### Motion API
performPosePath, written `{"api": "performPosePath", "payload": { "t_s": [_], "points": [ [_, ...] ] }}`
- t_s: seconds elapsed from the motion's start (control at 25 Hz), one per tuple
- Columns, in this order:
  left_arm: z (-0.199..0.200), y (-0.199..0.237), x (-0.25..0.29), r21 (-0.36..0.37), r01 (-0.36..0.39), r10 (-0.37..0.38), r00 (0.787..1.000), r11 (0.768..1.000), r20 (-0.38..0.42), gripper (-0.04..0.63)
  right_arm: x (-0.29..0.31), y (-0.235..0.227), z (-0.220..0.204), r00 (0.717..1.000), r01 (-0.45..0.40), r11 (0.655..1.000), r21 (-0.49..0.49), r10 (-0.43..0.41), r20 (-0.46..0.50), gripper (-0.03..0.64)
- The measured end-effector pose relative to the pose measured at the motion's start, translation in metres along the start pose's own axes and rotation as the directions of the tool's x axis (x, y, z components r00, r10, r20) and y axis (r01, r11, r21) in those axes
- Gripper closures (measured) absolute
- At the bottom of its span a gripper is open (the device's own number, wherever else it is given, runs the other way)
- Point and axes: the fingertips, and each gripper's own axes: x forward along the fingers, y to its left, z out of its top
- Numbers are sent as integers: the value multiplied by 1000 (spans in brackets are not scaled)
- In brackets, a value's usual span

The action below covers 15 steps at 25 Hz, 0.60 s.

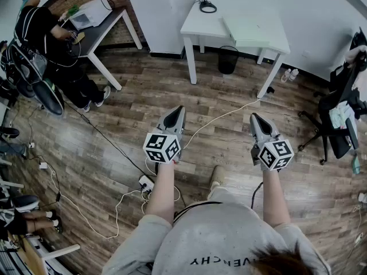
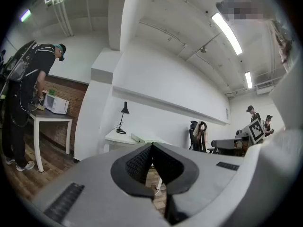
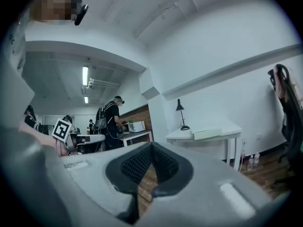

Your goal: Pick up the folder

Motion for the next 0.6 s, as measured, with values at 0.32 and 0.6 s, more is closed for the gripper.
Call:
{"api": "performPosePath", "payload": {
  "t_s": [0.32,0.6],
  "points": [
    [6,9,66,6,-20,20,1000,1000,6,597,45,-55,12,1000,-5,1000,14,5,-1,621],
    [3,22,118,28,-21,21,1000,999,-5,597,82,-95,11,1000,18,1000,25,-18,-1,621]
  ]
}}
